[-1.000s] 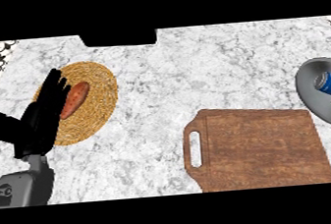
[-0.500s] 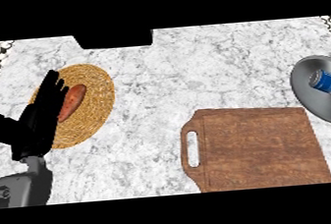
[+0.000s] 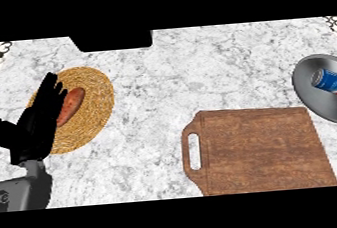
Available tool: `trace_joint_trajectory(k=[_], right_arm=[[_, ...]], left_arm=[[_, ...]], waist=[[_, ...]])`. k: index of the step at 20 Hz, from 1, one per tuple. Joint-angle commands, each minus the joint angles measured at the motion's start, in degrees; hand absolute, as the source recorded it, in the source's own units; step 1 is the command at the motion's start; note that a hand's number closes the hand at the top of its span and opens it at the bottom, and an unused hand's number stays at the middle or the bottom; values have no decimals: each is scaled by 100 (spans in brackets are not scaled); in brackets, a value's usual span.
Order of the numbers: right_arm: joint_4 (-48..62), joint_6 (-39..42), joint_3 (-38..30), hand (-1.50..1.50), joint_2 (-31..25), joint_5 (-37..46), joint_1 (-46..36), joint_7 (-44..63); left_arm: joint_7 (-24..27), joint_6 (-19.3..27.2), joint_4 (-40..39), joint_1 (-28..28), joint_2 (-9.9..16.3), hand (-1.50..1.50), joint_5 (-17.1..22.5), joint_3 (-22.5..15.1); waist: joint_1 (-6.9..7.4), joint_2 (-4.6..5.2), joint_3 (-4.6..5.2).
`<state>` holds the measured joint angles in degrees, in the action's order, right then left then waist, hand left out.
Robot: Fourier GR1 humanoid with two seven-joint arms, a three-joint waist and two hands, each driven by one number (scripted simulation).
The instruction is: Pick the can from the cutting board and place it in the pan
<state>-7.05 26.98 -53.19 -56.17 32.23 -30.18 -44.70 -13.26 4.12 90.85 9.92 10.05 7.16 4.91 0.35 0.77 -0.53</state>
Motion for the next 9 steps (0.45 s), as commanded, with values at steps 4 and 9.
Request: trace_joint_trajectory(k=[4, 9], right_arm=[[-95, 1285, -122, -150, -230, -280, 725, -967], [-279, 1156, -54, -150, -183, -361, 869, -982]], left_arm=[[149, -81, 6, -299, -46, 0, 24, -12], [-7, -39, -143, 84, 45, 0, 30, 84]], waist=[[-38, -33, 0], [-43, -21, 2]])
